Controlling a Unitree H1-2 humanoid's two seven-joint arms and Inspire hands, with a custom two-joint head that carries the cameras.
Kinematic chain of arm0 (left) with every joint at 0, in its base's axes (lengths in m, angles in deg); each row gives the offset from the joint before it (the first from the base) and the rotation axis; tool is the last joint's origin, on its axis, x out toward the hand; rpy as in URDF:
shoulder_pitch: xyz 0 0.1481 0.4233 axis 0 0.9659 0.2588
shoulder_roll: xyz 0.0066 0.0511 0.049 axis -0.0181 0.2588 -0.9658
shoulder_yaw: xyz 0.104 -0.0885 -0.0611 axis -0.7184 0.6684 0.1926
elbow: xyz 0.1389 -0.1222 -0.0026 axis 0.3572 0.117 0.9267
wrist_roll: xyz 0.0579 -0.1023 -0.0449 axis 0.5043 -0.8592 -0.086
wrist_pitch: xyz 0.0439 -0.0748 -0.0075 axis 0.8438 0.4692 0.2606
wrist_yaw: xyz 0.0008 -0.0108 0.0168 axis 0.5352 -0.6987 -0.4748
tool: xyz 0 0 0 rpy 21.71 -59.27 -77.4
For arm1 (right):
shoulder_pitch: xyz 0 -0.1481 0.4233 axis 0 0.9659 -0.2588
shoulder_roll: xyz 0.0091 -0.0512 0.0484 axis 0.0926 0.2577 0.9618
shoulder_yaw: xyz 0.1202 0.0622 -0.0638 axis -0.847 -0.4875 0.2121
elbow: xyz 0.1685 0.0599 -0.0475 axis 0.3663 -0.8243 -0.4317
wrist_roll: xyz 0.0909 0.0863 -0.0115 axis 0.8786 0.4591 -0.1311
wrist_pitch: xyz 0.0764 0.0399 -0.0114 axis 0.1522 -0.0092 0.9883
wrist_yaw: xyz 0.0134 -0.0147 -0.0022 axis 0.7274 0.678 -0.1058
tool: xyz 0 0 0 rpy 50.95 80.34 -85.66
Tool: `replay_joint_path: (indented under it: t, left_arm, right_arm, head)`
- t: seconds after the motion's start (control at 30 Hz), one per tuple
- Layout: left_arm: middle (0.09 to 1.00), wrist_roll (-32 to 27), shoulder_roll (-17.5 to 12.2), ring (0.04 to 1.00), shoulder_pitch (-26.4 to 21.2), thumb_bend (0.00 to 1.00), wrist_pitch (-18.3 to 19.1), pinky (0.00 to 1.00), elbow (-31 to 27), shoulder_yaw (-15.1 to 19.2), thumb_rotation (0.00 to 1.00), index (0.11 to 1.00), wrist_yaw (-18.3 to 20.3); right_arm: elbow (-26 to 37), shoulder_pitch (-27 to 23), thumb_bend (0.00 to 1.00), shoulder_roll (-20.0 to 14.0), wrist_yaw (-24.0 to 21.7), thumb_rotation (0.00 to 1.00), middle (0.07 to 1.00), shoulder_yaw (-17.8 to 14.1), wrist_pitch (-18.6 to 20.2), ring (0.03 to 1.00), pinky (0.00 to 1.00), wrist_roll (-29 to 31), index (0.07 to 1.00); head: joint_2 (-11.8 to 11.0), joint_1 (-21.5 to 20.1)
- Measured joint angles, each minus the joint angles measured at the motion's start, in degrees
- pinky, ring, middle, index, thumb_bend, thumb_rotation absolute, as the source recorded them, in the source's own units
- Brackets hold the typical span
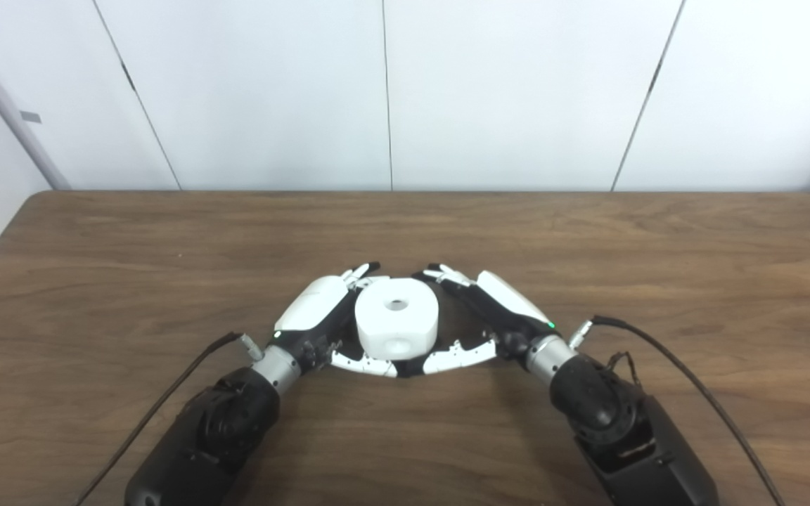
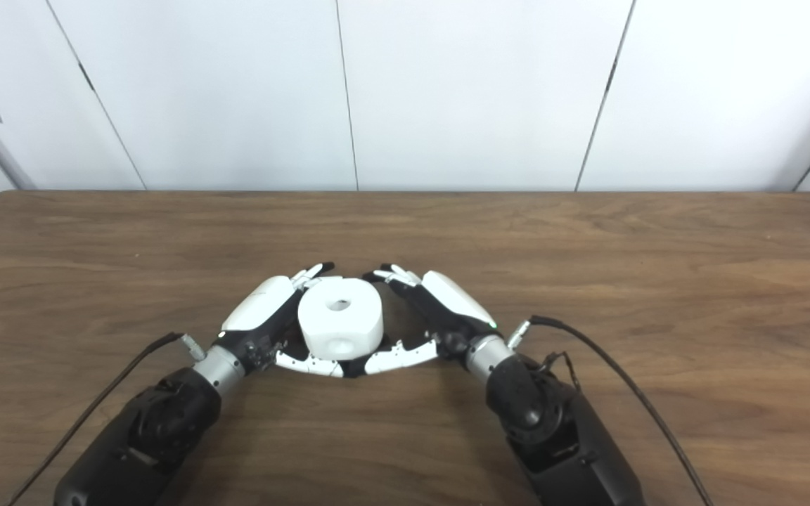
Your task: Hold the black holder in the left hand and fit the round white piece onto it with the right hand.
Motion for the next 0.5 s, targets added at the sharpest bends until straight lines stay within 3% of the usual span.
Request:
replay_joint_path:
  t: [0.4, 0.5]
  left_arm:
    - [0.879, -0.83, -0.24, 1.0, -0.04, 0.52, -2.24, 1.0, 1.24, 2.02, 0.05, 0.483, 1.18]
    - [0.881, -0.85, -0.3, 1.0, -0.03, 0.52, -2.21, 1.0, 1.23, 2.36, 0.05, 0.483, 1.59]
  right_arm:
    - [6.03, 2.64, 0.94, -5.64, -2.28, 0.31, 1.0, -4.36, 6.34, 1.0, 0.98, 0.91, 0.988]
    - [7.37, 4.05, 0.92, -6.0, -2.87, 0.2, 1.0, -7.33, 7.4, 1.0, 0.95, 2.37, 0.978]
  head:
    - [-1.05, -2.46]
    - [-1.32, -2.99]
